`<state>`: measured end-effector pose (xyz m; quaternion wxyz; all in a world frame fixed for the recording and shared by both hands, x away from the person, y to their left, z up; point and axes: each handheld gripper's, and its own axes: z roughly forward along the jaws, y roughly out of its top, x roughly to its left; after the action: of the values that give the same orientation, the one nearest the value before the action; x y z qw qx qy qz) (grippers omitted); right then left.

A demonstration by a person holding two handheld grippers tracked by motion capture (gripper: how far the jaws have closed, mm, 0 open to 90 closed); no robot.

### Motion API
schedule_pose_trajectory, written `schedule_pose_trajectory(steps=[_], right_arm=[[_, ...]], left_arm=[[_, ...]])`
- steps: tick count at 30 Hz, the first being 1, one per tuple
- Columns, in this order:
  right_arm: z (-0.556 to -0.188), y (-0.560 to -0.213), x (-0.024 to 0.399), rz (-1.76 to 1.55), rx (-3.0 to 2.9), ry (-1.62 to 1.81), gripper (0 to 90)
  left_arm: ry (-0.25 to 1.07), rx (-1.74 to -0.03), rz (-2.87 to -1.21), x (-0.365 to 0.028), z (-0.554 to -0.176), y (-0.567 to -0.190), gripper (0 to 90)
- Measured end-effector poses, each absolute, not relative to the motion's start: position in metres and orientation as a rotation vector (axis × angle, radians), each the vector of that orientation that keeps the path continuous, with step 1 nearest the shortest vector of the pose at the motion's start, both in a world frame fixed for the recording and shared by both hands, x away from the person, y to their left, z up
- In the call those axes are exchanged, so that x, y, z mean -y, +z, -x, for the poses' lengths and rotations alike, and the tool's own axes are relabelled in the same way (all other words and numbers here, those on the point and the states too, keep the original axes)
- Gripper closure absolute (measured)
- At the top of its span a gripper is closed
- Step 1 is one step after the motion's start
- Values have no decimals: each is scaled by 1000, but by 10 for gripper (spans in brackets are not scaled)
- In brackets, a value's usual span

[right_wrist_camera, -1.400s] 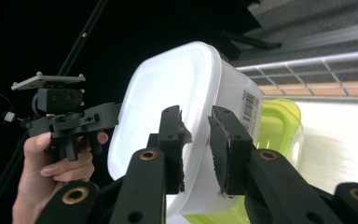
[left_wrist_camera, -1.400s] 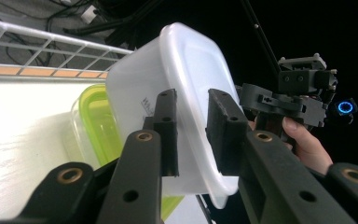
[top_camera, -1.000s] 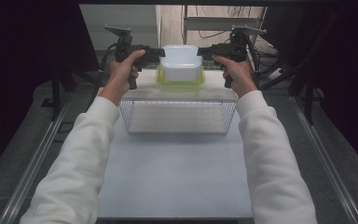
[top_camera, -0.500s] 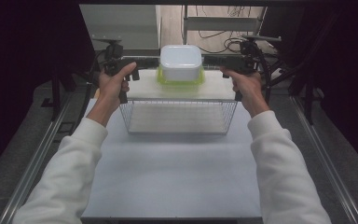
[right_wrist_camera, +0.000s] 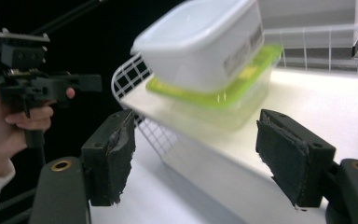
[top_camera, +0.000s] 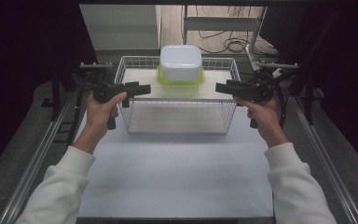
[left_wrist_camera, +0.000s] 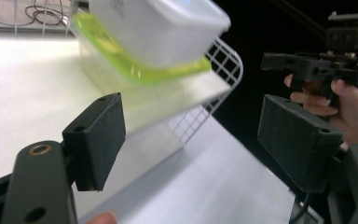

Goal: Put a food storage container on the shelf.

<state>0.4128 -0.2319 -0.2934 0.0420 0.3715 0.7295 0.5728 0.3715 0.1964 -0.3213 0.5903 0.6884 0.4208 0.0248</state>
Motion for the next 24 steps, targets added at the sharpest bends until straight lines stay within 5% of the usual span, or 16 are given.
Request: schedule_pose_trajectory(steps=[24], right_arm=[[-333, -421, 287, -1197, -2378, 1509, 228]], left_arm=[[63, -1118, -1794, -212, -280, -458, 224]])
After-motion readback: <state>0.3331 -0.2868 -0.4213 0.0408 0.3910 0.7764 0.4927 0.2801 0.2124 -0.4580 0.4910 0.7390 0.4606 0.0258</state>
